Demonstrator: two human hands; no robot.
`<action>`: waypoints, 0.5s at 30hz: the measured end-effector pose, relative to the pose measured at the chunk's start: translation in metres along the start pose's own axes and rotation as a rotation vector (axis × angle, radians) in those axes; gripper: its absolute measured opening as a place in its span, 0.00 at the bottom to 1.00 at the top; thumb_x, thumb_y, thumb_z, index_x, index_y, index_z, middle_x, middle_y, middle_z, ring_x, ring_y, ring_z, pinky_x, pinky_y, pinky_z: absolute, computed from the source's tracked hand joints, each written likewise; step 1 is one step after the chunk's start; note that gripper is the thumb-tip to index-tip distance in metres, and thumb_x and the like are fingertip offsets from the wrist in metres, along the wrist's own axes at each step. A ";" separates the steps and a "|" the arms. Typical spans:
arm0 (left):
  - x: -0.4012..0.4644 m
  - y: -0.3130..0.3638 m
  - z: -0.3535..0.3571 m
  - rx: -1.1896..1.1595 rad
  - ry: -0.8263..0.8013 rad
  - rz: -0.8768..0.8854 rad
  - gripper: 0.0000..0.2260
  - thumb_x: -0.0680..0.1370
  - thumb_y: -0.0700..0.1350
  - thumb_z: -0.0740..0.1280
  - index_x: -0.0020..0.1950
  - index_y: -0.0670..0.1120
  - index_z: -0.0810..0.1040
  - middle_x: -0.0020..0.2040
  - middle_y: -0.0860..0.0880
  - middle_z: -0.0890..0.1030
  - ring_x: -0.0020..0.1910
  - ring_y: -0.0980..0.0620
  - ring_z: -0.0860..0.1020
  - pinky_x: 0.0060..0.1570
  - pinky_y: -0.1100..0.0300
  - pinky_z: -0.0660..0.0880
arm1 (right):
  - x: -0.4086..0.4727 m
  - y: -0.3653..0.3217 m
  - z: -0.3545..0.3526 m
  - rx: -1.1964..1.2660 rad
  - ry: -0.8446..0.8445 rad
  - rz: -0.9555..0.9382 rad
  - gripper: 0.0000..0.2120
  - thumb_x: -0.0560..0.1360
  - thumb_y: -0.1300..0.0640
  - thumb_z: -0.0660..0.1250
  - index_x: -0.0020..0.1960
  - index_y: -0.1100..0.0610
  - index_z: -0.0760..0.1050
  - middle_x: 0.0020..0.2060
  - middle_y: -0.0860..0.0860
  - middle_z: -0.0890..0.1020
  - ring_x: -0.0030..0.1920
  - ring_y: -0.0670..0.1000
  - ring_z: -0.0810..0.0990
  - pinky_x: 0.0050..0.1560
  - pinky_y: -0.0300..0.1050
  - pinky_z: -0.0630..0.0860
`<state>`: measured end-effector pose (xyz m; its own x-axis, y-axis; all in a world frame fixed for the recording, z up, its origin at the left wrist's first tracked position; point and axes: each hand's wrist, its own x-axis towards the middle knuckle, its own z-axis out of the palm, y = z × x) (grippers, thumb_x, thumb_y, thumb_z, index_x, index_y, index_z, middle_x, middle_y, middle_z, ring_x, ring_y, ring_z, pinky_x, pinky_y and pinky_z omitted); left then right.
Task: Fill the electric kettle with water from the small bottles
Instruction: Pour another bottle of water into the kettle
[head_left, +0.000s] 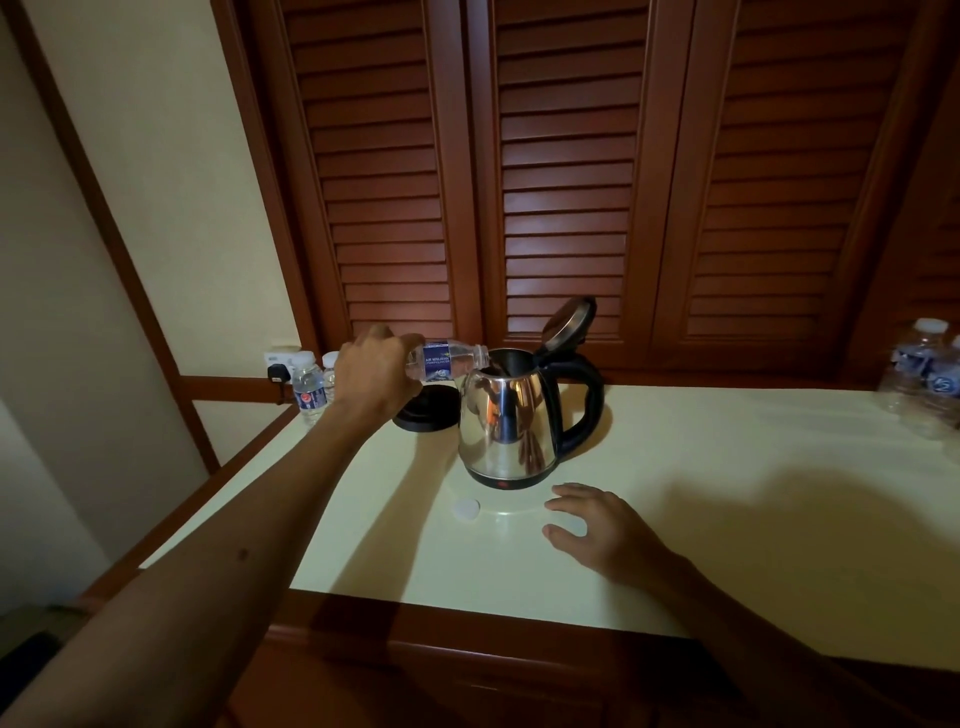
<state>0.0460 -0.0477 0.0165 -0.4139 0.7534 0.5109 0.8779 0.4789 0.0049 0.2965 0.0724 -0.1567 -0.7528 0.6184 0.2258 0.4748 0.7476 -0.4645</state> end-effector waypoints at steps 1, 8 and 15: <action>0.000 0.000 0.000 0.002 -0.003 0.000 0.26 0.72 0.48 0.75 0.70 0.51 0.75 0.59 0.41 0.77 0.57 0.41 0.76 0.53 0.49 0.74 | 0.000 0.000 0.000 0.001 -0.002 -0.001 0.23 0.75 0.40 0.65 0.66 0.48 0.74 0.70 0.43 0.71 0.70 0.41 0.65 0.66 0.33 0.56; 0.002 0.000 -0.003 0.024 -0.001 0.024 0.26 0.72 0.48 0.75 0.69 0.51 0.75 0.58 0.41 0.77 0.55 0.41 0.77 0.52 0.48 0.74 | -0.001 -0.001 0.000 0.010 0.009 0.000 0.23 0.75 0.41 0.65 0.66 0.49 0.75 0.70 0.43 0.71 0.70 0.41 0.65 0.65 0.33 0.55; 0.003 0.000 -0.004 0.035 -0.028 0.033 0.24 0.73 0.49 0.74 0.68 0.51 0.75 0.58 0.41 0.77 0.56 0.41 0.77 0.52 0.48 0.74 | -0.002 -0.002 0.000 0.032 0.017 0.001 0.22 0.74 0.41 0.65 0.65 0.49 0.75 0.69 0.43 0.72 0.70 0.41 0.65 0.67 0.35 0.58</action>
<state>0.0461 -0.0474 0.0218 -0.3923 0.7811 0.4858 0.8822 0.4690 -0.0416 0.2971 0.0701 -0.1562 -0.7441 0.6235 0.2398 0.4604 0.7387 -0.4923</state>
